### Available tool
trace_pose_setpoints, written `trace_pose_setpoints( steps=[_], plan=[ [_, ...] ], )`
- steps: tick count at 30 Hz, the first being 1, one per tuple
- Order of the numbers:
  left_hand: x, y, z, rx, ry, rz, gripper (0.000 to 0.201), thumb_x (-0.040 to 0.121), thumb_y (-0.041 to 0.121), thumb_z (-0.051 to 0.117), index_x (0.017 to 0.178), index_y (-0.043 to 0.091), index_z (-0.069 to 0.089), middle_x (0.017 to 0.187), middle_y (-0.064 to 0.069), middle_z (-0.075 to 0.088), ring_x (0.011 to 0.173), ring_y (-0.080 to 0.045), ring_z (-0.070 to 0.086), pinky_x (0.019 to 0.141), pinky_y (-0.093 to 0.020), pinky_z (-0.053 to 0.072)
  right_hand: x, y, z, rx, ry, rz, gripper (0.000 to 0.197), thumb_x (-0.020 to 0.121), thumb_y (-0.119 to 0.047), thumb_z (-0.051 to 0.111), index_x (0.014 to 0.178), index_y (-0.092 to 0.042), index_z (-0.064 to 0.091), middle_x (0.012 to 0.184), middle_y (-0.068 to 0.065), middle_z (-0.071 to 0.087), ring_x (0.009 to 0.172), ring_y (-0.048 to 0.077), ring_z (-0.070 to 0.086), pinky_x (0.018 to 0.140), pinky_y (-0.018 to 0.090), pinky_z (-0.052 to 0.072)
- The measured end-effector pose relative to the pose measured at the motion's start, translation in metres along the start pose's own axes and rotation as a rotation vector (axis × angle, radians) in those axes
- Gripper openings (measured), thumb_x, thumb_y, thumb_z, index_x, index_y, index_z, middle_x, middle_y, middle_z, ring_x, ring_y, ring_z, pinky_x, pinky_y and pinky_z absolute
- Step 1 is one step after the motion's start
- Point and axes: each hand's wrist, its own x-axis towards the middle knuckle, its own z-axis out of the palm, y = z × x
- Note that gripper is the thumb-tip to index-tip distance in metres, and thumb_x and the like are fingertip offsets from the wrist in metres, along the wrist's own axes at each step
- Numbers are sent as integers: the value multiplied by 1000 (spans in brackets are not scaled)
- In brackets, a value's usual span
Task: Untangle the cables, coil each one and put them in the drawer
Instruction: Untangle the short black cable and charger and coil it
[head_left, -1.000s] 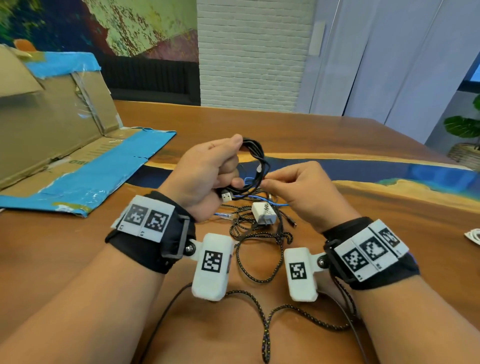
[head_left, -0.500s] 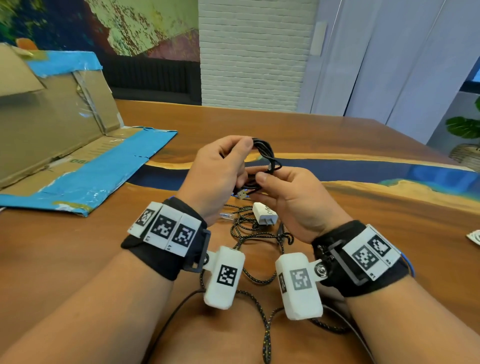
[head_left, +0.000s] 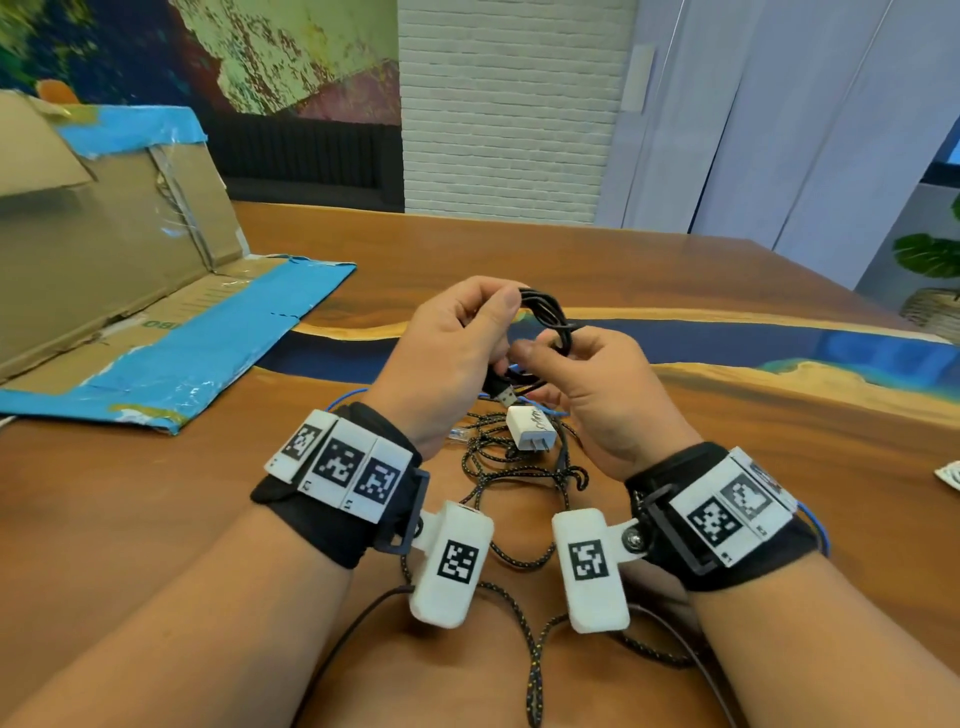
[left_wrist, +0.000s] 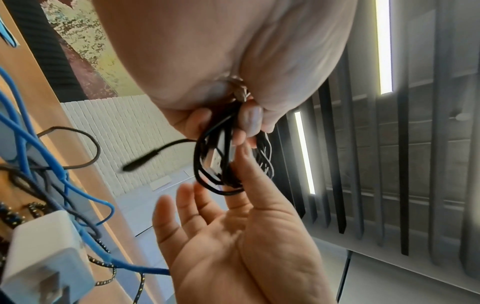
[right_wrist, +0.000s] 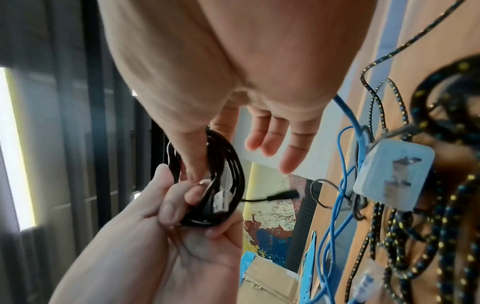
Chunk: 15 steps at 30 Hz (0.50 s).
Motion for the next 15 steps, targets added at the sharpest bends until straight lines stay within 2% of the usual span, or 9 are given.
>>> trace_pose_setpoints(
  steps=[1,2,3,5,7,9,12,15],
  plan=[
    [0,-2,1,-5,-4,4,24,109,19,43,111,9,64,54,12,43,58,-9,42,64,-26,43,0,-1,0,-27,27,-17,8,87,-14,79,94,-14,73,82,-3,73,87,19,71,75,43,57],
    [-1,-3,2,-9,-5,7,24,109,18,43,114,8,64,55,11,43,57,-8,41,64,-25,44,0,-2,0,-37,48,-26,11,88,-11,78,96,-18,75,77,-3,70,79,18,70,68,40,56],
    [-1,-3,3,-12,-3,9,24,109,18,43,116,8,64,56,11,43,58,-8,41,65,-25,44,0,-2,-1,-29,67,-23,15,88,-10,78,100,-19,74,74,3,65,67,19,65,63,39,56],
    [-1,-3,3,-15,-8,15,24,108,15,45,120,10,65,59,9,44,61,-8,44,68,-26,45,0,-5,-1,-7,97,1,22,87,-12,79,108,-14,72,73,15,57,51,22,53,56,39,56],
    [-2,-1,3,-17,-35,14,25,107,12,47,124,14,65,61,10,47,67,-10,47,73,-28,46,0,-5,-4,-1,111,33,22,88,-15,79,107,-8,71,66,10,60,47,23,52,53,38,58],
    [-2,2,1,-21,-62,-1,29,105,9,47,127,17,64,63,7,46,72,-14,48,78,-31,46,0,-6,-4,37,99,62,15,89,-15,78,99,-5,74,64,3,64,50,21,55,52,34,58],
    [-2,2,-2,-46,-77,-28,31,105,9,46,130,13,65,64,2,38,67,-11,46,78,-31,43,-2,-5,-4,97,73,109,11,90,-16,75,91,-5,74,63,1,64,58,16,57,50,28,55],
    [0,1,-4,-91,-74,-61,30,105,11,46,127,10,66,64,1,36,61,-7,44,77,-33,40,-2,-4,-6,106,28,116,15,88,-23,75,91,-7,76,75,5,64,75,25,50,53,28,54]
  ],
)
